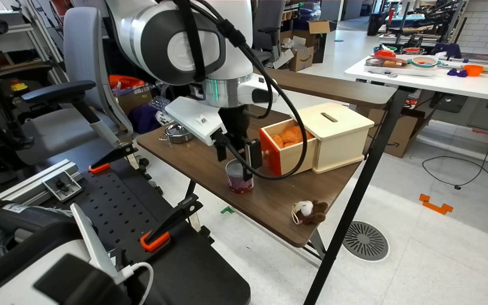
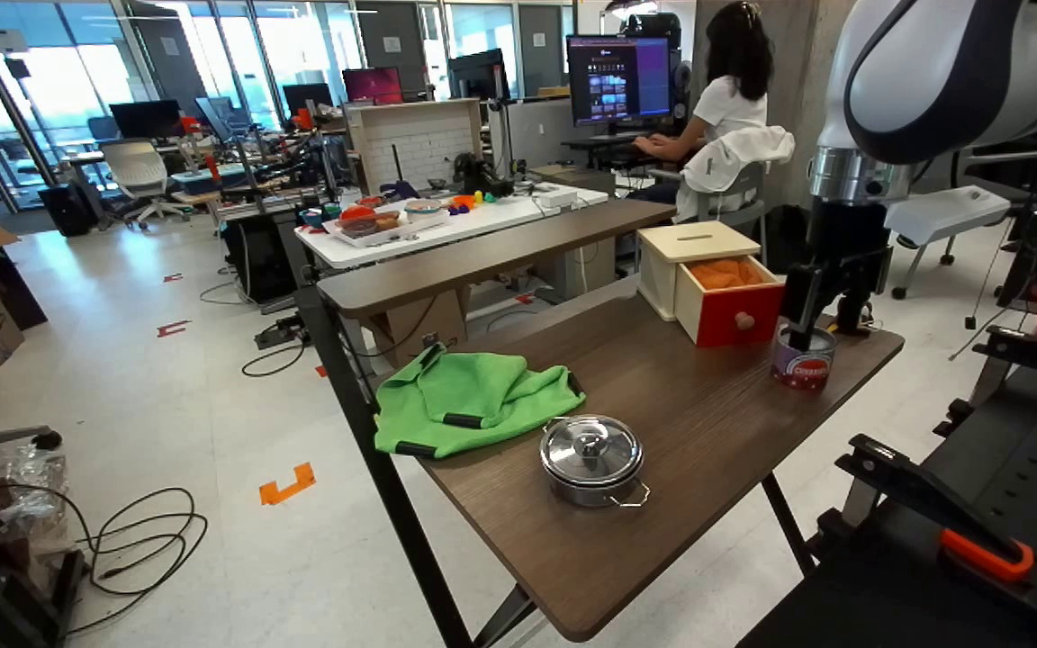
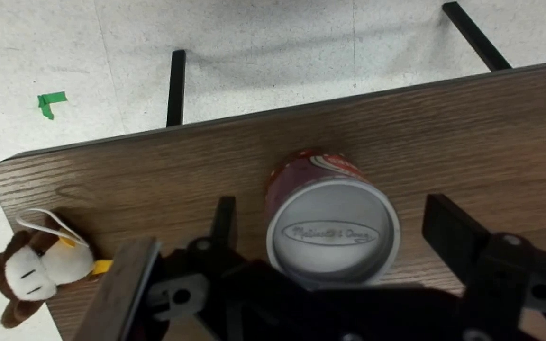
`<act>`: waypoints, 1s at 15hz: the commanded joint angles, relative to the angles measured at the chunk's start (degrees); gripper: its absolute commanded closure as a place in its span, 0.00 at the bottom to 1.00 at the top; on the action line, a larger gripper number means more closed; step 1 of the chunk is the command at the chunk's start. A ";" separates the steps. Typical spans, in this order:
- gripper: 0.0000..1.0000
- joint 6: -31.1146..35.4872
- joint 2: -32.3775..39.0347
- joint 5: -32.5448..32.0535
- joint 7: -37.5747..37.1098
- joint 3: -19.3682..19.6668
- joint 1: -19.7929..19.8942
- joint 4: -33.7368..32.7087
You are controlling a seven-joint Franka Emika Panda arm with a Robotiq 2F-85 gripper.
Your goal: Move the can to the left of the drawer
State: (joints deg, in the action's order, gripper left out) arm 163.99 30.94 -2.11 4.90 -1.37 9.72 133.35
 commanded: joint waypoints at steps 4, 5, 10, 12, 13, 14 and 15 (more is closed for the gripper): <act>0.00 1.08 0.18 1.87 1.51 -0.95 0.46 -0.46; 0.00 1.11 0.48 1.89 1.30 -0.98 0.26 -0.78; 0.00 0.86 1.79 1.60 0.44 -0.35 -0.77 -2.33; 0.00 0.62 2.32 1.60 0.22 -0.16 -0.84 -3.05; 0.00 0.61 2.67 1.52 -0.01 0.05 -1.00 -3.45; 0.00 0.51 3.04 1.37 -0.27 0.33 -1.25 -3.83; 0.00 0.68 3.48 1.17 -0.59 0.70 -1.58 -4.17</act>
State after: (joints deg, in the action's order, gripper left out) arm 163.99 32.53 -1.86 4.93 -1.90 9.65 131.06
